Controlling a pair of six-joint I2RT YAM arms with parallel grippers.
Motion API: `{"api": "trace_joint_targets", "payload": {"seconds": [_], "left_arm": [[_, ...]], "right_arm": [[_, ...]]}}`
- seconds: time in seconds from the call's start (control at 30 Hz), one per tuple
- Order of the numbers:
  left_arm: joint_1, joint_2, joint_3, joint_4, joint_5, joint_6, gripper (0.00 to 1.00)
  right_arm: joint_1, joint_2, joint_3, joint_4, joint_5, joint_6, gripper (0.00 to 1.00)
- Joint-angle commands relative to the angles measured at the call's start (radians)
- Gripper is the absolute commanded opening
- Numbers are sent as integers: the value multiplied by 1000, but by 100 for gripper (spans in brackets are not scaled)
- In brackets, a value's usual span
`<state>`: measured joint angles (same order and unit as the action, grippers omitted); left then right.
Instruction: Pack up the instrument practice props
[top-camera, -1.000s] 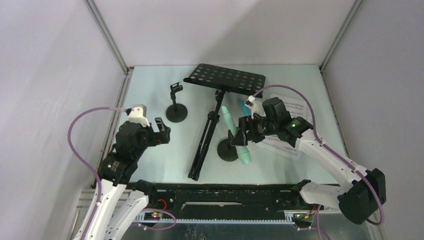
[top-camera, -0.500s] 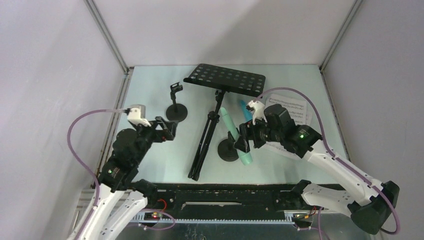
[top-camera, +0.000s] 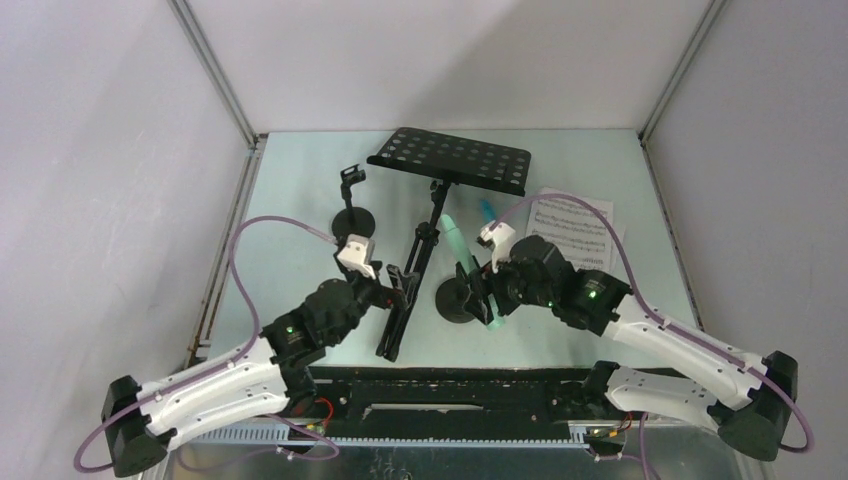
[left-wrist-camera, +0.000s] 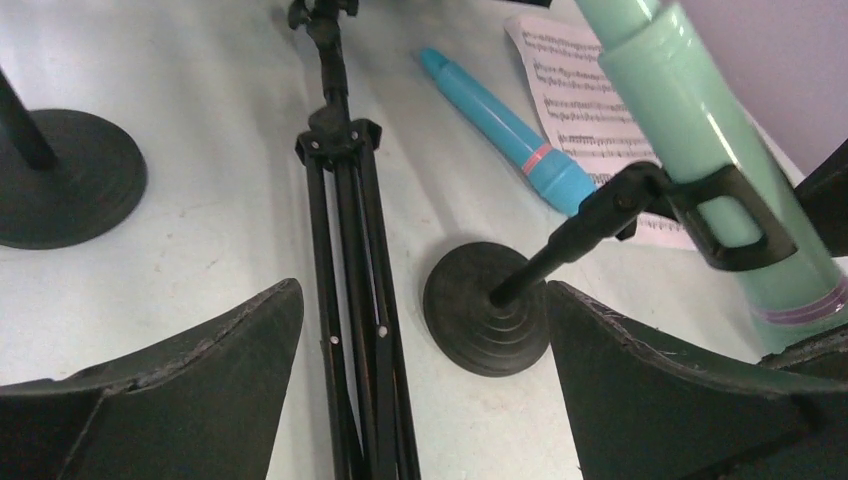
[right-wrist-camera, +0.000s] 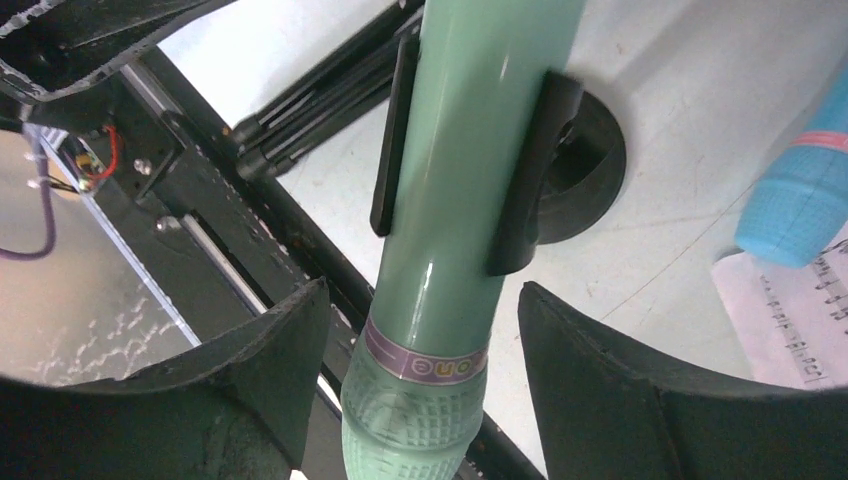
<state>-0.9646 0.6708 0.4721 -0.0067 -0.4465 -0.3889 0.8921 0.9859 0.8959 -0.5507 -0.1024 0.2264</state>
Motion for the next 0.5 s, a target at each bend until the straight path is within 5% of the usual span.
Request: {"api": "trace_joint_targets", "payload": {"seconds": [0.0,0.3,0.47], "left_arm": [[-38,39,-64,255,-47,51,97],[-81,163,-161,580,100,292,99],[-126,242,-185,713,189,399,100]], "right_arm": [[66,-13,-41,66,100,45,76],[148,-47,-61,56,235,141,64],[146,-85,-24,-9,226,153,48]]}}
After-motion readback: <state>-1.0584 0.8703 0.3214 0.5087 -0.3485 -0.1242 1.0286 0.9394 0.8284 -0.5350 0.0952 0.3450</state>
